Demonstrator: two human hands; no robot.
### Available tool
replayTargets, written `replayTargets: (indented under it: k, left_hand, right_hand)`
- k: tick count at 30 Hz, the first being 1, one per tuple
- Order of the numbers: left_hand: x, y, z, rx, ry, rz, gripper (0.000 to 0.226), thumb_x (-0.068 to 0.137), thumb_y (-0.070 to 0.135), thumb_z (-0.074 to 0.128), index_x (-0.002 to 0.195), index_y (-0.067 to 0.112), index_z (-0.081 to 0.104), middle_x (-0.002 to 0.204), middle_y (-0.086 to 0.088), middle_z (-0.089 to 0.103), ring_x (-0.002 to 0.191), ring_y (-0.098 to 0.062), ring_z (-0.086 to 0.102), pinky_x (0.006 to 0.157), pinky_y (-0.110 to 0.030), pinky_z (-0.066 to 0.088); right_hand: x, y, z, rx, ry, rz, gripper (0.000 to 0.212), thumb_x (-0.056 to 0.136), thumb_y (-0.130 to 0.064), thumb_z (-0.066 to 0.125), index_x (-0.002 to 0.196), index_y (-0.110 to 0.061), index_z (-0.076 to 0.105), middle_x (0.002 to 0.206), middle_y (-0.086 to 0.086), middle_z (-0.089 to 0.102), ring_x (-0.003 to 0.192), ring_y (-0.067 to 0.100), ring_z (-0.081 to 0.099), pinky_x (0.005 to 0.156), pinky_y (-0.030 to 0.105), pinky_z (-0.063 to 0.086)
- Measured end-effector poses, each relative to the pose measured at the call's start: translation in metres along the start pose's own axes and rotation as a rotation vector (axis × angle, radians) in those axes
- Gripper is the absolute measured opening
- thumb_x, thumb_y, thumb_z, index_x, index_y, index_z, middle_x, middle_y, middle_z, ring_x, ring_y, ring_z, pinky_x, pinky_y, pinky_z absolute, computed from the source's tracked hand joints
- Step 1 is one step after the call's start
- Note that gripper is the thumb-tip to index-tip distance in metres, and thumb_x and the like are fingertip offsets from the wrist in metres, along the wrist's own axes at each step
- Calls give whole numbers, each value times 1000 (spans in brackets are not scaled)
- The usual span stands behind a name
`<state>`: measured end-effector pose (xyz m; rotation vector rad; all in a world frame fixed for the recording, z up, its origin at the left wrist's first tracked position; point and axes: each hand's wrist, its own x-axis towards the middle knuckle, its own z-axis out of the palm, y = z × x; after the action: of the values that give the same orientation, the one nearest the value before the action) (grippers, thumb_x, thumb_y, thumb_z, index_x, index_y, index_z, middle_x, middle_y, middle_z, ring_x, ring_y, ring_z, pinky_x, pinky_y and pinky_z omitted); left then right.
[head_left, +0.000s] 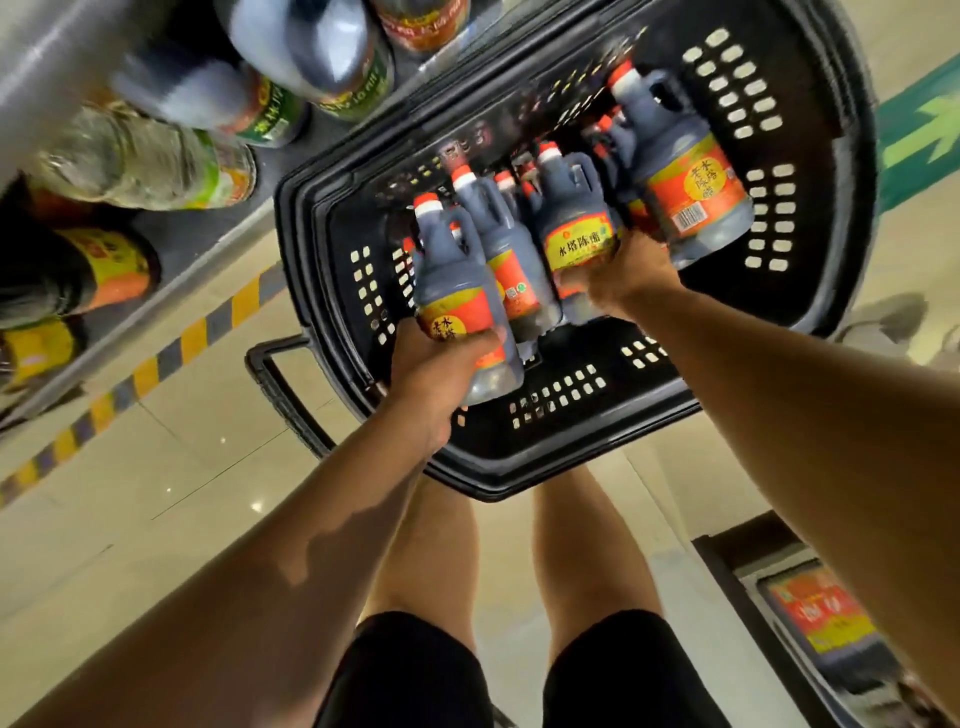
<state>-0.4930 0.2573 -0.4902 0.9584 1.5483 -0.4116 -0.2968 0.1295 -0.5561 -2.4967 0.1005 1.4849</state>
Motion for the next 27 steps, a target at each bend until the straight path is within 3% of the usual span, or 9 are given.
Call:
replayTargets:
  k: [3, 6, 8, 11, 15, 19, 22, 24, 27]
  left_hand:
    - [-16, 5, -5, 10, 35, 58, 77, 49, 44, 94, 116, 24, 62, 109, -1, 78, 94, -23, 78, 85, -49, 66]
    - [-35, 12, -10, -5, 66, 135, 74, 54, 35, 96, 116, 17, 61, 103, -4, 76, 87, -24, 78, 74, -41, 65]
    - [-52, 19, -17, -12, 59, 198, 69, 59, 26, 99, 116, 15, 61, 97, -1, 76, 78, -12, 76, 66, -30, 60]
    - [-85, 31, -31, -37, 34, 271, 69, 57, 24, 97, 115, 20, 59, 98, -1, 73, 78, -14, 72, 70, -31, 59]
    - [-138, 52, -52, -131, -6, 371, 71, 49, 30, 94, 111, 29, 59, 103, -2, 74, 87, -20, 73, 78, -40, 61]
    - [-206, 84, -73, -204, -39, 505, 75, 54, 27, 91, 122, 27, 60, 108, -6, 75, 93, -24, 74, 82, -47, 60]
    - [-260, 110, -87, -292, -77, 609, 75, 61, 14, 90, 128, 24, 58, 111, -12, 74, 92, -24, 73, 79, -45, 59]
    - [-298, 128, -95, -335, -112, 687, 82, 60, 17, 91, 135, 24, 56, 119, -9, 74, 100, -26, 74, 80, -44, 60]
    - [-355, 152, -108, -390, -87, 784, 82, 55, 21, 91, 128, 41, 61, 119, -2, 77, 102, -25, 77, 77, -42, 64]
  right_hand:
    - [-23, 9, -5, 294, -107, 116, 50, 81, -23, 89, 125, -13, 67, 118, 12, 74, 110, 35, 72, 92, 49, 62]
    - [-60, 20, -8, 468, -137, 169, 45, 79, -35, 91, 113, -16, 68, 108, 6, 78, 98, 30, 76, 75, 40, 61]
    - [-91, 22, -15, 554, -146, 148, 36, 83, -31, 88, 110, -14, 72, 106, 10, 80, 87, 26, 78, 71, 37, 63]
    - [-146, 17, -32, 650, -171, 62, 15, 92, -23, 80, 103, -15, 74, 94, 7, 79, 73, 17, 74, 62, 29, 62]
    - [-212, 2, -60, 762, -156, -121, 31, 86, -23, 84, 113, -9, 76, 99, 9, 81, 86, 20, 77, 77, 36, 60]
    - [-273, -23, -99, 846, -142, -325, 17, 95, -9, 70, 110, -13, 78, 105, 10, 81, 93, 22, 77, 85, 38, 56]
    - [-316, -46, -135, 884, -143, -482, 27, 85, -25, 82, 110, -16, 78, 109, 13, 80, 99, 26, 75, 92, 41, 56]
    - [-346, -61, -162, 881, -163, -582, 52, 68, -40, 92, 111, -18, 76, 108, 13, 79, 99, 27, 74, 92, 39, 58]
    - [-391, -84, -199, 859, -158, -742, 49, 64, -28, 89, 109, -18, 75, 101, 10, 79, 90, 23, 75, 82, 33, 61]
